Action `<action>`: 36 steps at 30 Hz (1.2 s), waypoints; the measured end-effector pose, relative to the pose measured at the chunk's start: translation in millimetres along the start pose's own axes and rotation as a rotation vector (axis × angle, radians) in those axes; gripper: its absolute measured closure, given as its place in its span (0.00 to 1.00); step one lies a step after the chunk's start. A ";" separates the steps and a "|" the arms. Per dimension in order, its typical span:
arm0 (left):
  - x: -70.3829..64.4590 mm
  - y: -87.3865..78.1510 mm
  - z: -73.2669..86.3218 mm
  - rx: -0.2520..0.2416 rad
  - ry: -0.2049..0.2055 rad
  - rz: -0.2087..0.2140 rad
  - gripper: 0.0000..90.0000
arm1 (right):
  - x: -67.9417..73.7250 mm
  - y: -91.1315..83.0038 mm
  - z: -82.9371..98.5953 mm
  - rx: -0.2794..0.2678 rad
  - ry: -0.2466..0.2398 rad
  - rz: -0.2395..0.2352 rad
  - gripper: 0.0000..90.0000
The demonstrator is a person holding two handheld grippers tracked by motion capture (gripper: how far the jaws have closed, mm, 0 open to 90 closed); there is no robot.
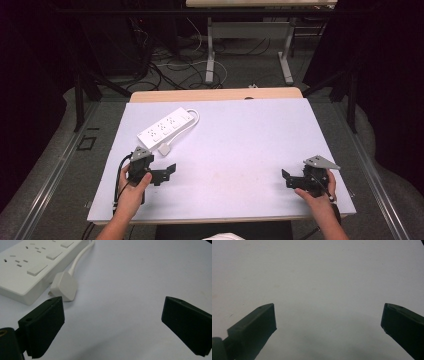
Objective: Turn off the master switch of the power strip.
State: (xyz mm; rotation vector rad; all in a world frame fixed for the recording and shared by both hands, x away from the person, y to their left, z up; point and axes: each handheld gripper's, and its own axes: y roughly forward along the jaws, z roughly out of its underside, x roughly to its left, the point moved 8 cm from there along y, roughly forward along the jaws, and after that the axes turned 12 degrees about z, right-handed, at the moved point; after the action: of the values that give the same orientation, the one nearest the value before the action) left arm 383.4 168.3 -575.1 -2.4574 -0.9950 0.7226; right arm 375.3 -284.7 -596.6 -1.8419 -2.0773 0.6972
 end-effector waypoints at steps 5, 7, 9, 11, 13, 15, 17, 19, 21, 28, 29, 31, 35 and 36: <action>7.2 -4.4 8.6 -0.011 -0.013 -0.014 0.06 | -0.4 0.4 0.0 0.001 -0.001 0.003 0.00; 10.6 -7.8 11.2 -0.007 -0.012 -0.026 0.06 | -0.6 1.1 -0.3 -0.004 -0.007 0.007 0.00; 15.2 -9.0 13.2 -0.012 -0.001 -0.049 0.06 | -0.6 1.0 0.2 -0.001 -0.024 -0.001 0.00; 18.9 -10.3 16.5 0.001 0.003 -0.065 0.06 | 0.5 1.6 0.5 0.000 -0.016 -0.003 0.00; 22.4 -10.2 19.0 0.004 0.011 -0.073 0.06 | 0.6 1.9 0.6 0.002 -0.016 0.000 0.00; 26.4 -9.5 21.5 0.015 0.026 -0.092 0.06 | 0.7 1.6 0.4 0.000 -0.017 -0.004 0.00; 29.7 -9.0 23.3 0.021 0.030 -0.105 0.06 | 0.9 1.4 0.4 0.001 -0.016 -0.004 0.00; 32.0 -9.3 24.6 0.024 0.025 -0.103 0.06 | 0.6 1.8 0.5 0.001 -0.017 0.000 0.00; 34.3 -9.5 25.6 0.018 0.001 -0.095 0.06 | -0.1 2.2 0.7 0.001 -0.022 -0.001 0.00; 40.5 -9.8 30.0 0.012 -0.042 -0.095 0.07 | -1.2 1.3 2.1 0.022 -0.034 -0.001 0.00; 41.0 -9.7 30.1 0.011 -0.039 -0.098 0.07 | 0.0 2.5 0.9 0.004 -0.023 -0.001 0.00; 41.4 -9.3 31.4 0.016 -0.044 -0.096 0.07 | 0.6 2.7 1.0 0.004 -0.025 -0.001 0.00; 44.2 -8.3 33.1 0.016 -0.050 -0.109 0.07 | 1.7 3.3 0.9 -0.002 -0.028 -0.002 0.00; 44.8 -8.3 33.2 0.014 -0.050 -0.110 0.07 | 2.2 2.6 1.2 0.005 -0.025 -0.005 0.00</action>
State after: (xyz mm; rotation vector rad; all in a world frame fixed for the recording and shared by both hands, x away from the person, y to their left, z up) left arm 387.0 211.6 -611.1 -2.3628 -1.1296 0.7548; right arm 376.6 -282.6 -599.2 -1.8344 -2.0933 0.7270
